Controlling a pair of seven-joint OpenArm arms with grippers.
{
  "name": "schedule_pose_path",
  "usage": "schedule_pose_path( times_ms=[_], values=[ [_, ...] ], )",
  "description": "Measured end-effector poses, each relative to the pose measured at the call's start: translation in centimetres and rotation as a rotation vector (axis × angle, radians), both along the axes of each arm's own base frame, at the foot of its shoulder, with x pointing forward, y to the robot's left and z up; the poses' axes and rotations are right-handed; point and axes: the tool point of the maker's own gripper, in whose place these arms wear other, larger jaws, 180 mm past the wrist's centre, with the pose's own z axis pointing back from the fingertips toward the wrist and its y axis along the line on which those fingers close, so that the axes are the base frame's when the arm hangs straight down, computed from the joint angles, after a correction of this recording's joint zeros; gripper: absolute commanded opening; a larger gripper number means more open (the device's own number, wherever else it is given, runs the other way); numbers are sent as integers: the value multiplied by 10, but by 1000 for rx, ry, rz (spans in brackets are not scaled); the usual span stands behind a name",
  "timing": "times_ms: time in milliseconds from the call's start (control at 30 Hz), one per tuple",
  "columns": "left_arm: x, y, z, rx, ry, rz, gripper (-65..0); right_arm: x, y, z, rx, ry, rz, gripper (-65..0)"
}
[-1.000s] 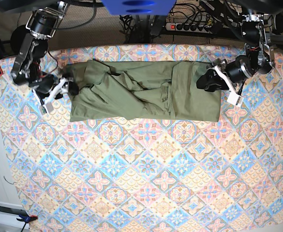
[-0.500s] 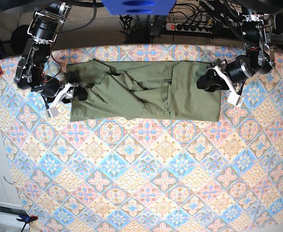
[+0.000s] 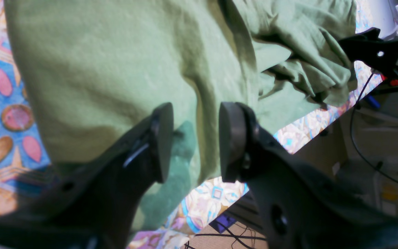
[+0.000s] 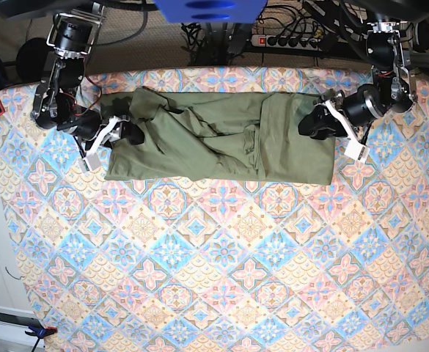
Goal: Layout the t-shirt on the table in an organized manner, then fold the t-shirt properly
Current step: 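Fold the strip end with the right gripper over toward the left gripper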
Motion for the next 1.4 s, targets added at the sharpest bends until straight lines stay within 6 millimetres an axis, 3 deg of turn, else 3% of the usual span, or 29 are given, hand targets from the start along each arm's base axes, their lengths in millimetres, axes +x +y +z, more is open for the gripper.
schedule_pose_path(
  times_ms=[100, 167, 367, 467, 633, 733, 867, 1033, 1133, 1200, 1400],
  values=[
    [2, 0, 1, 0, -6, 0, -445, -2, 0, -3, -2, 20, -3, -579],
    [7, 0, 5, 0, -21, 1, -445, -3, -1, -5, -3, 26, -2, -650],
    [13, 4, 10, -24, -45, 50, -445, 7, -13, 0, -18, 21, -29, -647],
    [18, 11, 13, -45, -63, 111, -445, 27, -33, 13, -24, -30, -100, -647],
    [17, 10, 12, -46, -60, 115, -446, 23, -86, 9, -117, 20, -146, -646],
    [17, 10, 12, -46, -61, 115, -446, 36, -106, 22, -144, -10, -158, -646],
    [16, 14, 7, -9, -50, 114, -446, 51, -117, 39, -144, -70, -186, -646],
    [20, 12, -2, 43, -43, 128, -446, 44, -123, 40, -188, -56, -171, -646],
    [22, 5, -4, 42, -44, 128, -446, 49, -114, 59, -245, -118, -112, -646],
    [21, 6, -8, 63, -35, 131, -446, 51, -96, 72, -265, -181, -44, -647],
    [23, 0, -12, 64, -31, 138, -450, 54, 2, 92, -170, -297, 124, -647]
  ],
)
